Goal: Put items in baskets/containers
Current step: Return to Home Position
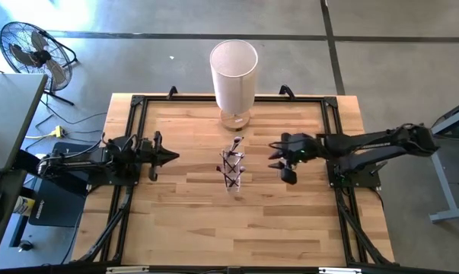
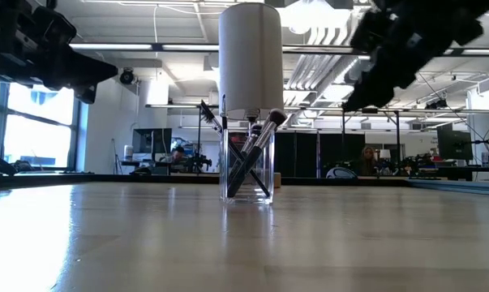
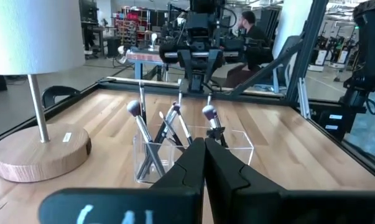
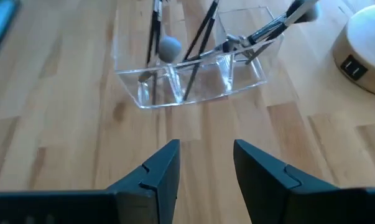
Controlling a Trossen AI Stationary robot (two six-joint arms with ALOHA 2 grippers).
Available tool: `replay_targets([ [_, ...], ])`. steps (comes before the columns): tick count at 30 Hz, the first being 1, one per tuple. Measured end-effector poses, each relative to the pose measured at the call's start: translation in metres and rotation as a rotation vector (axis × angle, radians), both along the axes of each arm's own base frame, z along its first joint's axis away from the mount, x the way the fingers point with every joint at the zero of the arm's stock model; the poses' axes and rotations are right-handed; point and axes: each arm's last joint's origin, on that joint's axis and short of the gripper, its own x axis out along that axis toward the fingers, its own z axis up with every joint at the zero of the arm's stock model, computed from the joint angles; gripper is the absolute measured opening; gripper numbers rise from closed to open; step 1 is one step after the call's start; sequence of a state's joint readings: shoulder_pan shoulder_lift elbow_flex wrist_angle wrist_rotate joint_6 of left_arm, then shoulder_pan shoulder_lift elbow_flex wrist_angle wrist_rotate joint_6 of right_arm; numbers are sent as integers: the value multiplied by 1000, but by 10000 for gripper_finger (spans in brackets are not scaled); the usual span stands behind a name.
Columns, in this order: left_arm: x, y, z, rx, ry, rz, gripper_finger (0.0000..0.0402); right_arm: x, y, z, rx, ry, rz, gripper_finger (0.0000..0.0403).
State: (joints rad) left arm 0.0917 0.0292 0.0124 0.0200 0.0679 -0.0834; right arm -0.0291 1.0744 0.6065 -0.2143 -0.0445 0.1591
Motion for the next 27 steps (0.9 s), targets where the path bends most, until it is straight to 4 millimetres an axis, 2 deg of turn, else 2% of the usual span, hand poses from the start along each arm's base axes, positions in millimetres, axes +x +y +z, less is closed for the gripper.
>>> replay_targets([
  [8, 0, 0, 0, 0, 0, 0, 2, -57, 2, -30, 77, -194, -35, 145],
  [13, 0, 0, 0, 0, 0, 1, 2, -83, 5, -43, 113, -314, -34, 142],
  [21, 0, 0, 0, 0, -1, 1, 2, -108, 6, -61, 116, -560, -15, 142],
  [27, 0, 0, 0, 0, -1, 2, 2, -118, 5, -47, 45, -728, -8, 142],
])
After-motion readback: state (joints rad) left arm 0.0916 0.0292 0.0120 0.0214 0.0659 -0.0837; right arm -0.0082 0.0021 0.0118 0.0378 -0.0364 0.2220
